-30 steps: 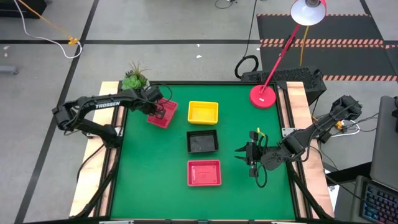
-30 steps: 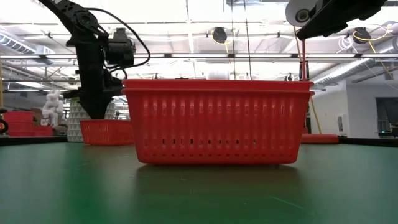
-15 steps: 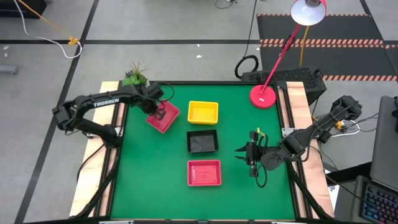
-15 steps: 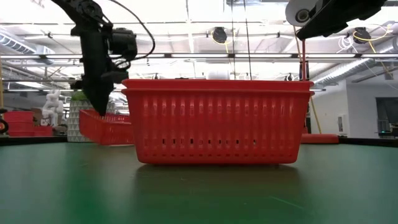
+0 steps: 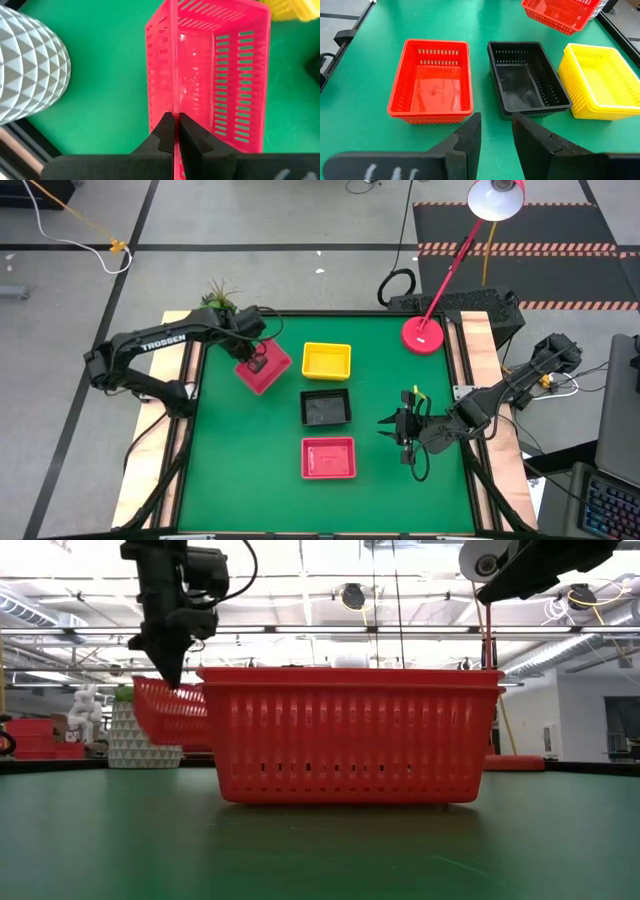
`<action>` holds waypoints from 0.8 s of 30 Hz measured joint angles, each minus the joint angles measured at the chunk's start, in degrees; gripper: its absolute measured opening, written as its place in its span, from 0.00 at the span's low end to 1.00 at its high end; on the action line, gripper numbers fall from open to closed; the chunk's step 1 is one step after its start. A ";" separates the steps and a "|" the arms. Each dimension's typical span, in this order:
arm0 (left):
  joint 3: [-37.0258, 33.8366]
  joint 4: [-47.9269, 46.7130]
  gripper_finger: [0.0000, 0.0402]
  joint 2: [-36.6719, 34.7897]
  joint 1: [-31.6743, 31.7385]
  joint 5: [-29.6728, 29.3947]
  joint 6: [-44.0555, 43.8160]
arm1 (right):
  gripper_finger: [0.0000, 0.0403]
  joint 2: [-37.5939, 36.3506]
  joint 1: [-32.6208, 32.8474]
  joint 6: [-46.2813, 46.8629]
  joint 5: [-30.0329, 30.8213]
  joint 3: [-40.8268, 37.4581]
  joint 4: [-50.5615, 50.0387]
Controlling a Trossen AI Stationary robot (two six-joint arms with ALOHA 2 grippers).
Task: Stack baskets by color
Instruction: Stack the top red basket on the bottom red baskets
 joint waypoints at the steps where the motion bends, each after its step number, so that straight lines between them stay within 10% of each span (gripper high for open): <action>1: 0.23 -0.62 0.01 0.00 -0.02 0.04 0.00 | 0.25 0.00 0.00 0.00 0.01 0.00 0.00; 24: 26.31 -7.89 0.01 0.02 -15.28 11.01 9.74 | 0.25 -0.02 -0.01 0.44 0.00 0.00 0.02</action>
